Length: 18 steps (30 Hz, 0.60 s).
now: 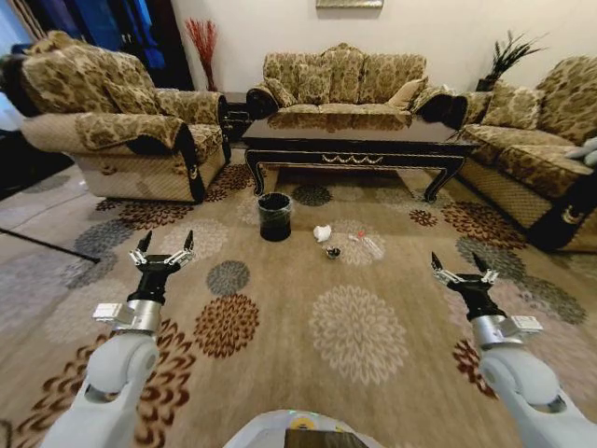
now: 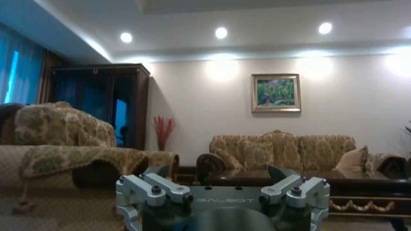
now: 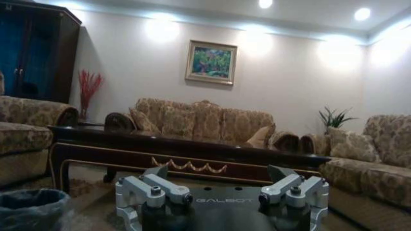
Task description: Move to the front of the table and pick up the trash from the floor, then place it into the trash bin.
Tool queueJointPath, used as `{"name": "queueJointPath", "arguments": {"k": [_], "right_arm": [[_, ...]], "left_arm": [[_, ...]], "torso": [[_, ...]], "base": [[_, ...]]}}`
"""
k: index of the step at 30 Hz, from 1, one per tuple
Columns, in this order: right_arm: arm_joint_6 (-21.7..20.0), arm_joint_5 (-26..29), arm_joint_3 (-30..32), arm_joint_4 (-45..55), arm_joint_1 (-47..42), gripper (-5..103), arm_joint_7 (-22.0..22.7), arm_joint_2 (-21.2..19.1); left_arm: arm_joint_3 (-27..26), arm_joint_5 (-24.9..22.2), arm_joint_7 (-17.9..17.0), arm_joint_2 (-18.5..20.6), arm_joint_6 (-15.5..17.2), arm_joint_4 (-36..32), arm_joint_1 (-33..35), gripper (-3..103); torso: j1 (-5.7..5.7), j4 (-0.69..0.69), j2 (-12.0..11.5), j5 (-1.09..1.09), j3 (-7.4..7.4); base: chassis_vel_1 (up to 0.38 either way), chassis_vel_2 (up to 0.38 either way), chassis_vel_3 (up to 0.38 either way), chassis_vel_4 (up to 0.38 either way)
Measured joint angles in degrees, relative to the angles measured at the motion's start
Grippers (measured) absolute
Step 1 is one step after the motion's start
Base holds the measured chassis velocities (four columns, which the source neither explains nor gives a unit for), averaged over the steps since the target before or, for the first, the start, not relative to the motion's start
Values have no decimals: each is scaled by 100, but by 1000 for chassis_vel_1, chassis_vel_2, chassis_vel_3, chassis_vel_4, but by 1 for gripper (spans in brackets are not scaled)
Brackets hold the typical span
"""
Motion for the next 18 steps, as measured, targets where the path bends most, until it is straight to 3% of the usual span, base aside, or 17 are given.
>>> {"name": "queueJointPath", "arguments": {"k": [2, 3, 7, 9, 12, 16, 18], "right_arm": [[0, 0, -8, -13, 5, 100, 0, 1], [4, -2, -16, -29, 12, 100, 0, 3], [18, -6, -37, -91, 44, 100, 1, 6], [34, -9, -42, -131, 66, 100, 3, 6], [54, -19, -54, -189, 85, 100, 5, 7], [82, -35, -62, -241, 106, 100, 6, 9], [88, -37, -69, -266, 123, 100, 6, 9]], "left_arm": [[3, 0, 2, 0, -1, 4, 0, 100], [5, 0, 3, 0, -1, 10, 0, 100], [-6, -9, 6, 27, -10, 26, -3, 100], [-8, -22, 7, 42, -10, 36, -7, 100], [-8, -27, 10, 59, -13, 37, -8, 100], [-3, -27, 14, 67, -15, 37, -7, 100], [-2, -27, 16, 70, -17, 36, -6, 100]], "torso": [[0, -1, 0, -1, 1], [0, -4, 0, -13, 2], [0, -1, 3, 1, 3], [1, -4, 4, -15, 4], [0, -1, 5, 2, 5], [2, -3, 7, -11, 7], [1, 0, 7, -2, 7]], "base": [[-369, 395, 364, -383], [-331, 357, 349, -360], [-332, 350, 346, -347], [-341, 311, 349, -345], [-356, 346, 360, -362], [-350, 346, 369, -342], [-347, 355, 368, -365]]}}
